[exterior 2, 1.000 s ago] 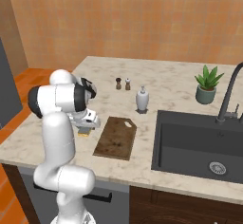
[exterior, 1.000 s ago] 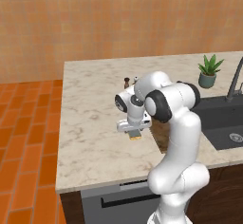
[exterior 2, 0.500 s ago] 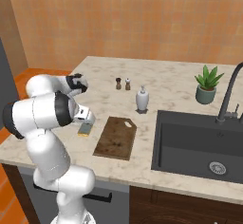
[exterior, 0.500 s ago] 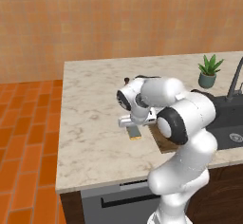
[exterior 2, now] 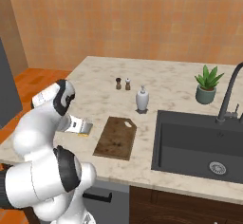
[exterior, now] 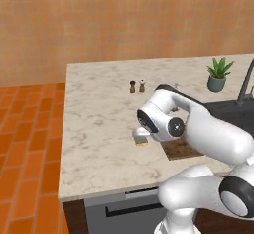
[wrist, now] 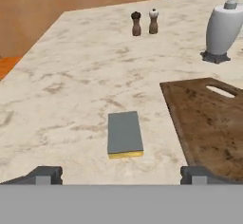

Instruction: Pick up the sponge from the counter and clean the cutting board by briefly scrubbing or pressing down on the cutting board. Once finished, release the sponge.

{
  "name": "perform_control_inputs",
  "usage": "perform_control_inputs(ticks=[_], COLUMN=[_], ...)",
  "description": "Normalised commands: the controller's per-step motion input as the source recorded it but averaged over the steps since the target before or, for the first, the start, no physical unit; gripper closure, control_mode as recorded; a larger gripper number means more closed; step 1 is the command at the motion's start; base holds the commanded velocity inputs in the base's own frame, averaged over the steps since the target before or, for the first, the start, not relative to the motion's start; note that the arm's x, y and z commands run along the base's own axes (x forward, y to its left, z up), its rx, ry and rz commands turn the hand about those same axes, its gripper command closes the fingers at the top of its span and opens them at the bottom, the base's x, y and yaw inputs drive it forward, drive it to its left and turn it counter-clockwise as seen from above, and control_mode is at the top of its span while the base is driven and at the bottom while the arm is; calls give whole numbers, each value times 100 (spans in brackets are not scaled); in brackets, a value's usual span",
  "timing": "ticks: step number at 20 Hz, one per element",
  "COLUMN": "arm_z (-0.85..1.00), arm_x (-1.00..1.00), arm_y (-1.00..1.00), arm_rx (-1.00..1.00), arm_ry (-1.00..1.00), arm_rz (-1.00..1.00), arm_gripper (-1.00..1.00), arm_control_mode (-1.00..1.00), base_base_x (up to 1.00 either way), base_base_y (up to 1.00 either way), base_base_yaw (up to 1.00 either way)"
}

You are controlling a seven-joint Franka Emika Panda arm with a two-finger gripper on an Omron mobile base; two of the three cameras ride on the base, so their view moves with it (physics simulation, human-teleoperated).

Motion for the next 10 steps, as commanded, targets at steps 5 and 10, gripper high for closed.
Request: perform_control_inputs(ticks=[5,10], arm_z=[100,100], arm_x=[-43,-11], arm_y=[38,32], arm_rx=[-4,-18], arm_ry=[-3,0], arm_rz=[-3,0], arm_gripper=[-100,-100], arm_control_mode=[-100,-100], base_base_x=[0,0], base_base_y=[0,0], base_base_yaw=[0,0])
